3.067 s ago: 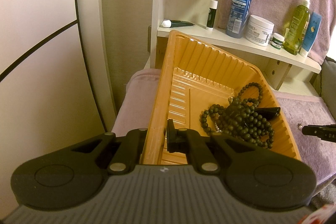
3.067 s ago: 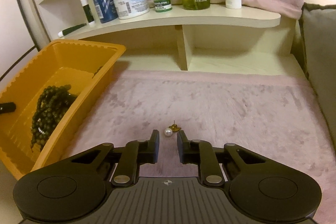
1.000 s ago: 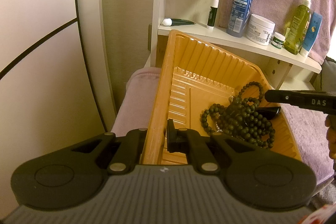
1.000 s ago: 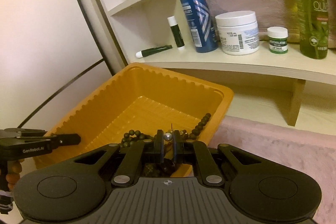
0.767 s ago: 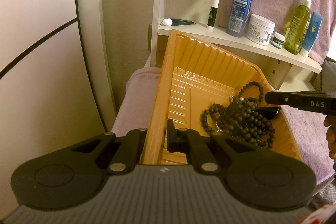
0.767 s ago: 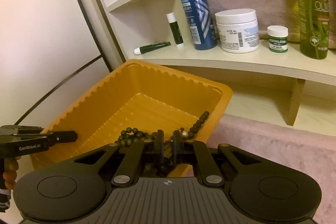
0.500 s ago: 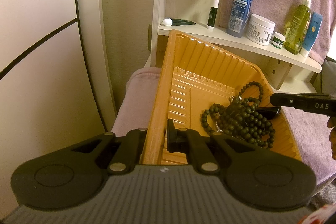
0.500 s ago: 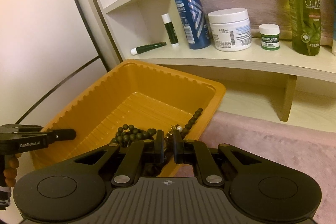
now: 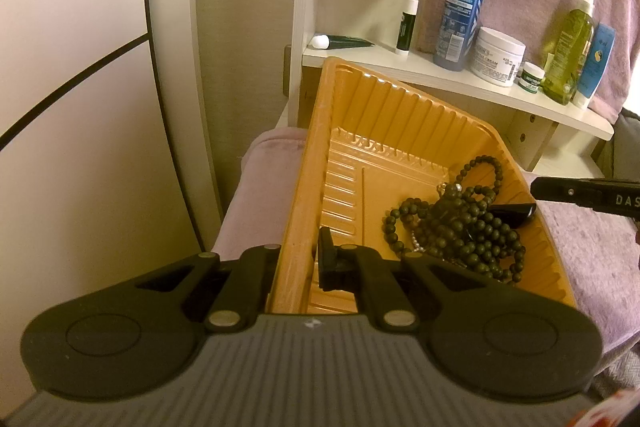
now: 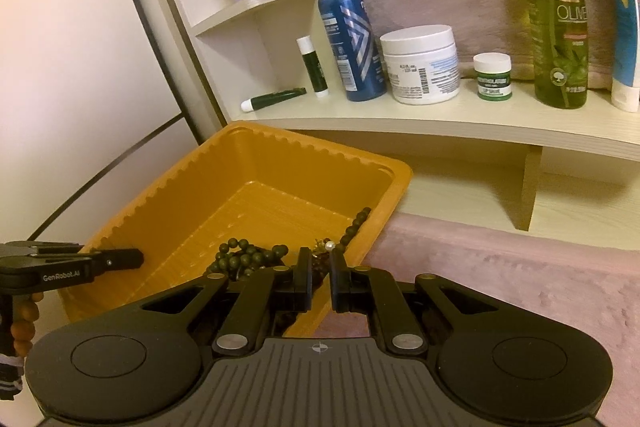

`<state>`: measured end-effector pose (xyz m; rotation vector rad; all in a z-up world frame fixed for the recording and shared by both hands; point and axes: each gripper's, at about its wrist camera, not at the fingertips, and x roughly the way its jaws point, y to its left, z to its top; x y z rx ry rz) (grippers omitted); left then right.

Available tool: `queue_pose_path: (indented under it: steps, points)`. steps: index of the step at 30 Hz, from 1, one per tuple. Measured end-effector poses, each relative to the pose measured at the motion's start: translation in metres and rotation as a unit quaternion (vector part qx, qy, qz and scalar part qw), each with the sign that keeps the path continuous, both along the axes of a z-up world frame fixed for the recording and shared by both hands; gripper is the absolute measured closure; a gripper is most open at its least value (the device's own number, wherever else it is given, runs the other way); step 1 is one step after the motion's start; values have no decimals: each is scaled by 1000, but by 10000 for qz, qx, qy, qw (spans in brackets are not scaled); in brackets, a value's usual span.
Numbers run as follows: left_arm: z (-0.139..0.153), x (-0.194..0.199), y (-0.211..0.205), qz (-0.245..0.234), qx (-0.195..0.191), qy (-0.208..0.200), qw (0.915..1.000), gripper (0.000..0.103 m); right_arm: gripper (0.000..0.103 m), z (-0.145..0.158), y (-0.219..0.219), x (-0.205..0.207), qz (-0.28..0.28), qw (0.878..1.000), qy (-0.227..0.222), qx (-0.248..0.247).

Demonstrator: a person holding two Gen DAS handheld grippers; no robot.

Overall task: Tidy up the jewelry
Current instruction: 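Carry the pearl earring into the orange tray and open the right gripper, then open the left gripper to release the orange tray rim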

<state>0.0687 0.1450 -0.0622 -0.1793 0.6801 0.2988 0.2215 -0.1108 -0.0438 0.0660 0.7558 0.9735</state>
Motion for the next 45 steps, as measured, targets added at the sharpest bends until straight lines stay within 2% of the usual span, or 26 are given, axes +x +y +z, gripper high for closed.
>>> queue_pose_path:
  steps: [18, 20, 25, 31, 34, 35, 36, 43, 45]
  points:
    - [-10, 0, 14, 123, -260, 5, 9996, 92, 91, -2, -24, -9, -369, 9992, 89, -148]
    - [-13, 1, 16, 135, -288, 19, 9995, 91, 87, -2, -27, -10, -432, 9989, 86, -166]
    - [-19, 3, 19, 179, -360, 54, 9992, 88, 70, 0, -34, -14, -595, 9980, 65, -183]
    - [-21, 4, 19, 154, -382, 30, 9991, 88, 62, 3, -36, -21, -676, 9974, 49, -256]
    - [-21, 2, 21, 194, -365, 27, 9991, 80, 60, 4, -36, -24, -706, 9971, 53, -281]
    - [-20, 1, 22, 238, -350, 10, 9991, 69, 59, 4, -35, -26, -718, 9970, 45, -298]
    - [-19, 0, 22, 270, -339, -16, 9991, 63, 58, 5, -35, -28, -733, 9968, 38, -318]
    - [-10, -14, 27, 299, -347, -81, 9989, 55, 48, 8, -40, -40, -859, 9957, 25, -345]
    - [-6, -20, 27, 340, -379, -148, 9986, 49, 47, 10, -41, -44, -906, 9952, 21, -369]
